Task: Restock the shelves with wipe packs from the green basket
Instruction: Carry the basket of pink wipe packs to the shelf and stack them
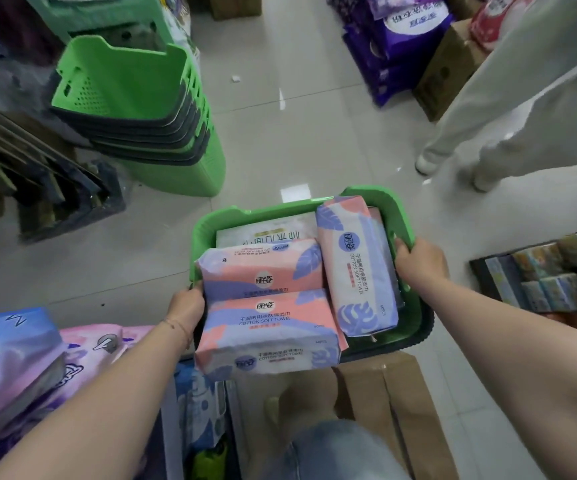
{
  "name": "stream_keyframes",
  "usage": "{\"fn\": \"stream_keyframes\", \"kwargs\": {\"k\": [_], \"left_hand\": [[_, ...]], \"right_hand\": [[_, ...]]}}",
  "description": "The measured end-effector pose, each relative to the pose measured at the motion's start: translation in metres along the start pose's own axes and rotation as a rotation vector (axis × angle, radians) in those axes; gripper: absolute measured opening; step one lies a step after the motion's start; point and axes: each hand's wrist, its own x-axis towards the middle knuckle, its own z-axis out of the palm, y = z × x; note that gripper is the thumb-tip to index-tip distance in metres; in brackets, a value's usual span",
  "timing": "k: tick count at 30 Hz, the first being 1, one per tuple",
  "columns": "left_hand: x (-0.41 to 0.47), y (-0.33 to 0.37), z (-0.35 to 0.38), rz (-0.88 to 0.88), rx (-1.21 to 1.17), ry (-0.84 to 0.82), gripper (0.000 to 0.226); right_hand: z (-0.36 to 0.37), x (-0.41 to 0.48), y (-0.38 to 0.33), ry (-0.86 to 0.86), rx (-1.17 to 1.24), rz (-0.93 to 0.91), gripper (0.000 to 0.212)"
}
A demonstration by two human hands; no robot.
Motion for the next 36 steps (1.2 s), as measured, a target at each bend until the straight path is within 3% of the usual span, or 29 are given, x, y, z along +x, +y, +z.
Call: {"fn": "stream_keyframes", "kwargs": {"k": [12, 15, 26, 31, 36], "left_hand": [[0.045, -0.056, 0.019, 0.029, -0.006, 0.084, 0.038], [0.072, -0.07, 0.04, 0.012, -0.088, 0.022, 0.027], [0.176, -0.127, 0.145, -0.082, -0.295, -0.118, 0.022], [0.217, -0.159, 0.18, -0.16, -0.387, -0.179, 0.037], [0.223, -0.173, 0.198, -0.202, -0.411, -0.181, 0.031]], "right_hand": [[0.081, -0.004, 0.027, 0.012, 0.062, 0.012, 0.044], [0.114, 0.017, 0.037, -0.012, 0.083, 0.047, 0.042], [0.245, 0.113, 0.072, -0.083, 0.136, 0.146, 0.033], [0.287, 0.136, 0.088, -0.093, 0.196, 0.241, 0.036], [0.304, 0.14, 0.1, -0.116, 0.203, 0.272, 0.036]]}}
